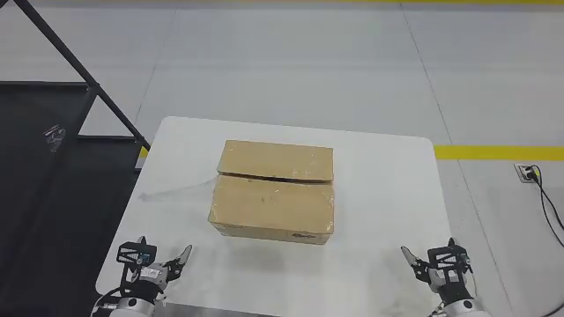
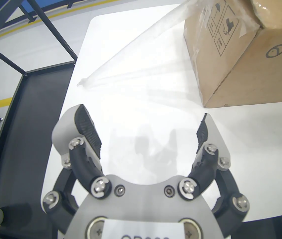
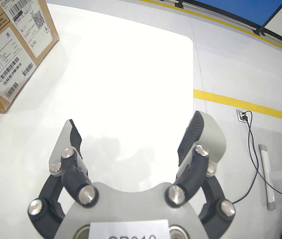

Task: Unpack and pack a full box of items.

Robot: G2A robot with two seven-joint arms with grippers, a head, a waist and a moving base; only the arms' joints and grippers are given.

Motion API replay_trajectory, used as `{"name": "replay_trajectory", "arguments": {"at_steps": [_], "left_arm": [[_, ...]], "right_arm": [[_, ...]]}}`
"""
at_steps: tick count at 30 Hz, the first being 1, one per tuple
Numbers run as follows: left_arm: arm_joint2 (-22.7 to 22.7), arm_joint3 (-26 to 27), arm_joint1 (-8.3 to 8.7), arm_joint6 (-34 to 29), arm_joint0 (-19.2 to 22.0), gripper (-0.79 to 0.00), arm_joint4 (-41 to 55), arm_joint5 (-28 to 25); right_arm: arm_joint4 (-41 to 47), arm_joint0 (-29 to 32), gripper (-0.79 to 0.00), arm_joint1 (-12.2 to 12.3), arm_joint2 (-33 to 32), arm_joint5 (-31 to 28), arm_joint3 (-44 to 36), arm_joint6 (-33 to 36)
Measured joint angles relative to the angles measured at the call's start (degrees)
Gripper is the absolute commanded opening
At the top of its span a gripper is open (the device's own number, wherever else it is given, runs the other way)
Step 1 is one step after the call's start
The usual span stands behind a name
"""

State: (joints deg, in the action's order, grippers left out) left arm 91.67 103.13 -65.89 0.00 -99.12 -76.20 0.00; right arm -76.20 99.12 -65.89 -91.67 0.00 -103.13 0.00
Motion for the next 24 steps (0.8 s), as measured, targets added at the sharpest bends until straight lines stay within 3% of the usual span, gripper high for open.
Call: {"name": "replay_trajectory", "arguments": {"at_steps": [6, 17, 24], "left_arm": [[0.0, 0.1, -0.01, 0.1, 0.0, 0.0, 0.1, -0.1], [2.5, -0.6, -0.71, 7.4, 3.0, 0.0, 11.4, -1.9], [4.7, -0.3, -0.65, 8.8, 3.4, 0.0, 13.6, -4.4]], "right_arm": [[0.2, 0.1, 0.0, 0.0, 0.1, -0.2, 0.0, 0.0], [4.7, -3.1, 0.0, -0.2, 4.6, -9.5, -8.4, 7.1], [6.2, -6.6, 0.0, -0.7, 7.4, -6.6, -12.2, 12.6]]}}
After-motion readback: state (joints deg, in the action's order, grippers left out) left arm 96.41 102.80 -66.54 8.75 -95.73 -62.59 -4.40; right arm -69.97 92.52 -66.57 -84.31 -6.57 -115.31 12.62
